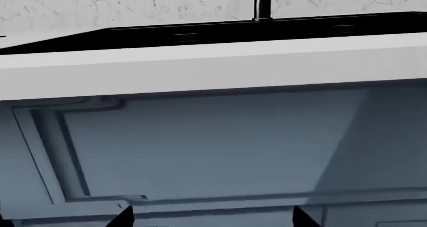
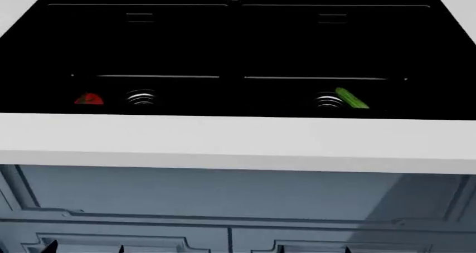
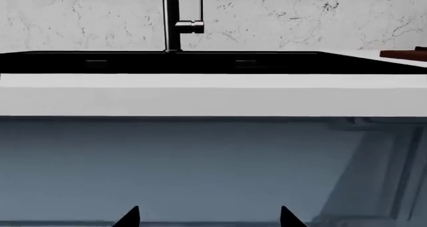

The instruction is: Pick the vegetables from the sink and place them on the cutting board.

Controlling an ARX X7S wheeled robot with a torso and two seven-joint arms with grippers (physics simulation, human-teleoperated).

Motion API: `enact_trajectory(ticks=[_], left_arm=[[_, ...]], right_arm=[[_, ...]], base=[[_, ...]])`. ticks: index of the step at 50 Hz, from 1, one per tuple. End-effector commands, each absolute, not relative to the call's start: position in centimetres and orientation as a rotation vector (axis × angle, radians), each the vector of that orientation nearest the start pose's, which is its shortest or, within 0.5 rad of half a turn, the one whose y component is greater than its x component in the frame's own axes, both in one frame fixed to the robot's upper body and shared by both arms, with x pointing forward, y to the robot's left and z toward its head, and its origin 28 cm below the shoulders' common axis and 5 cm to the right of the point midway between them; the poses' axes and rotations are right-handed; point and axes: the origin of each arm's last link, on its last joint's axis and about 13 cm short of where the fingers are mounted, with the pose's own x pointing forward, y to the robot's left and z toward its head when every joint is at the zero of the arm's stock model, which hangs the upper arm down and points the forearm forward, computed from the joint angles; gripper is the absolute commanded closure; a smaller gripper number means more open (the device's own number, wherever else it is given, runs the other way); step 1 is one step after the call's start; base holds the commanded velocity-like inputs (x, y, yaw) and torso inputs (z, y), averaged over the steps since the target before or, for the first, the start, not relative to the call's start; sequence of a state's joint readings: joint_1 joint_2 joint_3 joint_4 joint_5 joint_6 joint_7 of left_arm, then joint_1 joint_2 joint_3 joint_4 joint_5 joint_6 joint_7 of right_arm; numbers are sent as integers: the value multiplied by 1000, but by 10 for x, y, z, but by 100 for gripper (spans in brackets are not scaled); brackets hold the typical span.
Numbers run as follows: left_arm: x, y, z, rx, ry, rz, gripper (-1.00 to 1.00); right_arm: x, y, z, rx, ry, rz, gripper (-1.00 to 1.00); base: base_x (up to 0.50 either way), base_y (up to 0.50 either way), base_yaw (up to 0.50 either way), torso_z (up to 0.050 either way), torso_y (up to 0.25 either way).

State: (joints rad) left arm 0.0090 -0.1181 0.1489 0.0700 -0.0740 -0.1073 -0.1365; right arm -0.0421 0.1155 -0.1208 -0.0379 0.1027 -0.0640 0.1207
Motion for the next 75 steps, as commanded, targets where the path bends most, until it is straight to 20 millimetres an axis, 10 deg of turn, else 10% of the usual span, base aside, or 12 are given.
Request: enact_trajectory(ticks=[1, 12, 24, 37, 48, 75], left_arm=[[205, 202, 17, 49, 73, -62, -100], [197, 203, 27, 74, -107, -68, -100], [214, 221, 159, 170, -369, -67, -100], [270, 241, 216, 314, -305, 105, -100], [339, 253, 218, 370, -122, 253, -100], [351, 265, 207, 407, -38, 357, -100]], right_arm=[[201, -101, 19, 5, 11, 6, -100], [199, -104, 23, -59, -30, -40, -100], [220, -132, 183, -257, -247, -46, -100], [261, -149, 282, -319, -261, -74, -100], [331, -167, 263, -333, -46, -73, -100], [329, -176, 233, -301, 74, -54, -100]], base=[[0, 0, 0, 0, 0], [0, 86, 0, 2, 0], [0, 0, 0, 50, 0], [0, 0, 0, 50, 0], [172, 0, 0, 50, 0], [500, 0, 0, 50, 0]])
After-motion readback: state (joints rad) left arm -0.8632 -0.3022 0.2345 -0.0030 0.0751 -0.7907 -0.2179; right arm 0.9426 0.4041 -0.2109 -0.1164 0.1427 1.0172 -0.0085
